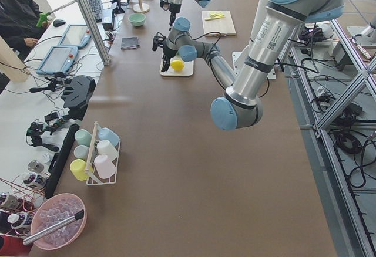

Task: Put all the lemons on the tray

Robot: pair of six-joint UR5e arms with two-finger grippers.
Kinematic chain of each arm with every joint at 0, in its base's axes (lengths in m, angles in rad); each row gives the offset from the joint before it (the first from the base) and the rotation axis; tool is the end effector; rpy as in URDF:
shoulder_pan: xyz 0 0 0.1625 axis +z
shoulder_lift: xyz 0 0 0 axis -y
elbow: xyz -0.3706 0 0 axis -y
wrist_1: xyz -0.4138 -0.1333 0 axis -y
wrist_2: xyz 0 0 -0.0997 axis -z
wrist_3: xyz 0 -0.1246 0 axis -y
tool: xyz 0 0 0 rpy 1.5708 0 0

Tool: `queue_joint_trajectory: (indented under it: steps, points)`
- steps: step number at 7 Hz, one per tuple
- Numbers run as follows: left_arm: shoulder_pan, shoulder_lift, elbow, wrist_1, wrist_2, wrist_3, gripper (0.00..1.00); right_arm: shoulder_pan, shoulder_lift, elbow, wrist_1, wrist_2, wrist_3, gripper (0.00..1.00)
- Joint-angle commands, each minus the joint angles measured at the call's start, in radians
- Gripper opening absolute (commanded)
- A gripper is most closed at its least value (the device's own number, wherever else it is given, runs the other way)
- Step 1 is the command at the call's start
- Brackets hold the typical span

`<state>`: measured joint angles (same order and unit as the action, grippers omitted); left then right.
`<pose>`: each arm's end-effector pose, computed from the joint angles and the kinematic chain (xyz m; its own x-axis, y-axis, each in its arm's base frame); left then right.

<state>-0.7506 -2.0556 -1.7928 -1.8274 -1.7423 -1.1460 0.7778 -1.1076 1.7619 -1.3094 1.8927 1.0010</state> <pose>0.3953 -0.5219 0.2099 0.6150 -0.0183 -0.7883 0.3470 0.9040 0.2497 -0.3961 -0.5219 0.2352 0.6282 -0.0996 0.7717 -0.1758 0.9479 0.2655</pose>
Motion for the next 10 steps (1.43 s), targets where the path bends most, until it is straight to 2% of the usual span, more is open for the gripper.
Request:
queue_joint_trajectory:
  steps: [1,3,4,5,7,8,10]
  points:
    - [-0.113,0.105,-0.007,-0.004,-0.005,0.179,0.98,0.066,-0.084,0.028,0.021,-0.032,-0.042,1.00]
    - [-0.154,0.188,0.018,-0.044,0.000,0.186,0.98,0.081,-0.115,0.028,0.010,-0.030,-0.041,1.00]
    - [-0.203,0.253,0.018,-0.085,-0.009,0.251,0.98,0.106,-0.145,0.019,0.006,-0.018,-0.062,1.00]
    - [-0.276,0.291,0.023,-0.075,-0.085,0.394,0.98,0.160,-0.176,0.019,0.001,0.017,-0.217,1.00]
    - [-0.486,0.356,0.039,-0.057,-0.324,0.620,0.98,0.327,-0.233,0.051,-0.153,0.187,-0.469,1.00]
    - [-0.594,0.374,0.067,-0.030,-0.395,0.747,0.98,0.418,-0.273,0.053,-0.201,0.244,-0.636,1.00]
    - [-0.744,0.356,0.120,0.156,-0.436,1.065,0.98,0.600,-0.330,0.042,-0.343,0.331,-0.900,1.00]
